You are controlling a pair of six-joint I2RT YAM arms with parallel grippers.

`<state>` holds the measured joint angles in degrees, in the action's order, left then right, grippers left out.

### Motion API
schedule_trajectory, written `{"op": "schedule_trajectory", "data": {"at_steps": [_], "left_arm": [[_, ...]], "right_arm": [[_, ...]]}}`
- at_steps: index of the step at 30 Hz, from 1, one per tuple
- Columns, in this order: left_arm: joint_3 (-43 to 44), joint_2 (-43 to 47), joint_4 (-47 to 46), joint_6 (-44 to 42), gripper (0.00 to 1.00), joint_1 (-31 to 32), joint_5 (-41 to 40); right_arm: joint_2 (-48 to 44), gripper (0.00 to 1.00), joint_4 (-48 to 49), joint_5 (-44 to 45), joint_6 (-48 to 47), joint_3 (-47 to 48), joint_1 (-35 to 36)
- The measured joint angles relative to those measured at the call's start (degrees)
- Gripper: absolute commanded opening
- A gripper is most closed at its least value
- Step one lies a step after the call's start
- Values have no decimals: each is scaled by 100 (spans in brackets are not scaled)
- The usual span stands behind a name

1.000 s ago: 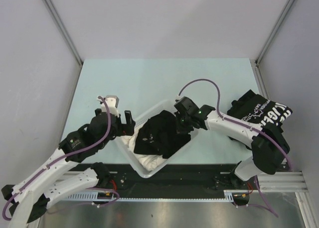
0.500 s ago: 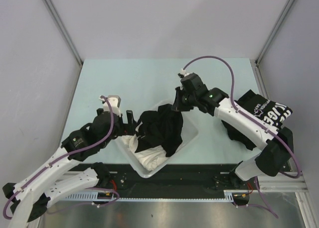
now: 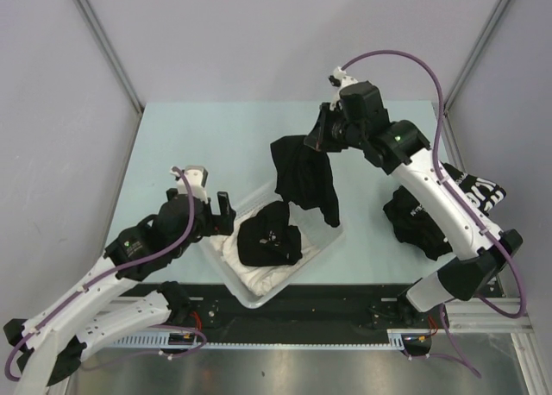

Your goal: Fold and stack the t-shirts

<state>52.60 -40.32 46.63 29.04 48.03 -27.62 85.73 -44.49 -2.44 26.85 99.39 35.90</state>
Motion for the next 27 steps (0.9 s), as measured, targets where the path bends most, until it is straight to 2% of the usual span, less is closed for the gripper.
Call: {"op": "schedule_trajectory", "data": {"at_steps": [9, 16, 17, 19, 20, 23, 27], "left_arm": [[-127, 59, -22, 7, 100, 0, 107], [-133, 136, 39, 7, 100, 0, 105], [-133, 151, 57, 7, 99, 0, 105], [-133, 203, 94, 9, 99, -2, 98], [-133, 223, 109, 9, 100, 0, 98], [-146, 317, 166, 42, 100, 0, 79], [-201, 402, 208, 63, 99, 0, 76]], "right_arm": [[667, 0, -153, -24, -374, 1349, -494], [1921, 0, -258, 22, -765, 2874, -1080], [2083, 12, -278, 22, -800, 2992, -1137], [2332, 26, -295, 22, -817, 3095, -1222], [2441, 37, -317, 15, -813, 3110, -1255], [2686, 49, -402, 2, -750, 3110, -1316], [2691, 52, -389, -2, -741, 2990, -1294]]}}
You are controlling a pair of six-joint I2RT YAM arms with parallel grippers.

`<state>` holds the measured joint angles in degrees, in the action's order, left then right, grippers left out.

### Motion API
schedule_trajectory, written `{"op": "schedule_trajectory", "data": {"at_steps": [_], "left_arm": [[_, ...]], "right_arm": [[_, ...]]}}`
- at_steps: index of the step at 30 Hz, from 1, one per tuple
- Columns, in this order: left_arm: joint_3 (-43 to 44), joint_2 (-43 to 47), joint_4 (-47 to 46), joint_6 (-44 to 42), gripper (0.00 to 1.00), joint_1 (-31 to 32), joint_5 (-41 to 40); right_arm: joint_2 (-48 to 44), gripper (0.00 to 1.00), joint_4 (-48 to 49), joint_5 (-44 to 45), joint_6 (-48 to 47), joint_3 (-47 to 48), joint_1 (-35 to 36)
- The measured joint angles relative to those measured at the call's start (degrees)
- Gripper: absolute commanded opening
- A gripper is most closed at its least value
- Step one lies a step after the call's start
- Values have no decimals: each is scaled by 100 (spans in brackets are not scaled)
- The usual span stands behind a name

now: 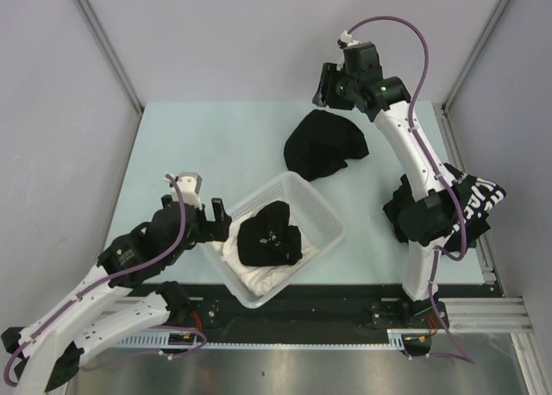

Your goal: Fold and stack the t-shirts

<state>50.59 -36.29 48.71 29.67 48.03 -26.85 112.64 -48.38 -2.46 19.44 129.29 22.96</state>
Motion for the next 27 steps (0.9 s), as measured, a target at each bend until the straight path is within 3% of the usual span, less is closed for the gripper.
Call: {"op": "schedule_trajectory", "data": {"at_steps": [8, 14, 20, 27], "left_arm": [[-155, -295, -20, 66, 99, -2, -33], [-111, -1626, -17, 164, 99, -168, -229], [31, -2813, -87, 118, 99, -376, -256], [682, -3423, -654, -280, 80, -680, -118]], "right_arm": [[-1222, 52, 317, -83, 168, -1661, 133], [-2761, 53, 592, -136, 455, -3346, 186], [-3453, 53, 629, -151, 542, -3593, 177], [-3882, 54, 562, -153, 555, -3628, 114]]}}
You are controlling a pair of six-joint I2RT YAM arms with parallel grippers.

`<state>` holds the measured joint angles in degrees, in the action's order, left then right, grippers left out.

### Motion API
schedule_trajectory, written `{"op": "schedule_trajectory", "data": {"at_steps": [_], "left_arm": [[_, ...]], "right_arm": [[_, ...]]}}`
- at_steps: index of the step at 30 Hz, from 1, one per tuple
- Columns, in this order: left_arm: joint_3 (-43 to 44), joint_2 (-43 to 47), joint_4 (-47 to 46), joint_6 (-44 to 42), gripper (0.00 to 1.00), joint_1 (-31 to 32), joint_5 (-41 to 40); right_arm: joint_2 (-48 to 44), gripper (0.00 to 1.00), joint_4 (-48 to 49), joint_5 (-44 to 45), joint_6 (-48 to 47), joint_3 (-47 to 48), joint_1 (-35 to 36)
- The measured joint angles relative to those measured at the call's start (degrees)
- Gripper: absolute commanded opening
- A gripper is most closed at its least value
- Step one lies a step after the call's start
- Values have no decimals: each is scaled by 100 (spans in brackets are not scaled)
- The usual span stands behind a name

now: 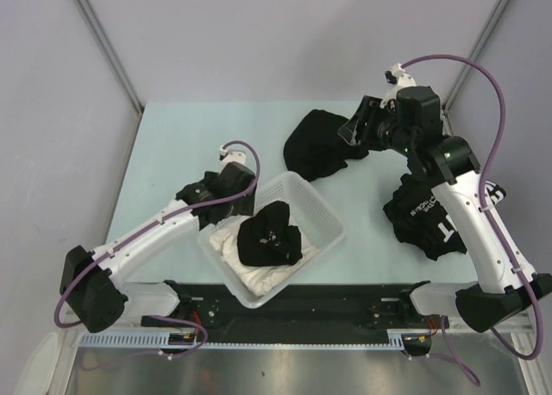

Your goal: Fold and stack the t-shirts

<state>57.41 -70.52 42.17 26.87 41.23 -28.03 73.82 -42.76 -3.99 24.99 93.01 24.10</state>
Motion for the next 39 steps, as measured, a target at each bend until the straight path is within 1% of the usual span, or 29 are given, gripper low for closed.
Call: {"op": "schedule_trajectory", "data": {"at_steps": [2, 8, 10, 13, 14, 16, 17, 19, 21, 25, 29, 32, 39], "left_arm": [[125, -227, -146, -98, 78, -70, 96], [354, -999, -376, -363, 77, -127, 328], [446, -1235, -402, -455, 75, -127, 415], [579, -1517, -446, -568, 54, -133, 505], [621, -1602, -479, -627, 39, -138, 551], [717, -1770, -503, -778, 17, -160, 601], [800, -1847, -470, -898, 0, -190, 645], [1008, -1982, -348, -1185, 0, -232, 815], [1202, -2129, -232, -1292, 0, -269, 984], [1467, -2411, -492, -1113, 0, -374, 1054], [1617, -2533, -431, -1084, 0, -671, 1047], [1705, -2588, -306, -1084, 0, -1080, 962], [1707, -2586, 98, -1045, 0, -2162, 328]], "right_arm": [[-48, 54, -24, -13, -4, 0, -42], [-55, 54, -155, -105, -26, 0, -136], [-55, 54, -210, -127, -46, 0, -153], [-52, 54, -284, -149, -79, 2, -195], [-52, 54, -295, -155, -94, 2, -214], [-48, 54, -319, -175, -118, 11, -254], [-46, 54, -328, -190, -129, 13, -275], [-31, 54, -332, -227, -153, 15, -323], [-13, 54, -339, -267, -170, 22, -367], [35, 54, -350, -363, -219, 50, -481], [90, 54, -367, -457, -278, 90, -592], [144, 54, -374, -557, -304, 146, -688], [358, 54, -378, -824, -398, 302, -857]]}}
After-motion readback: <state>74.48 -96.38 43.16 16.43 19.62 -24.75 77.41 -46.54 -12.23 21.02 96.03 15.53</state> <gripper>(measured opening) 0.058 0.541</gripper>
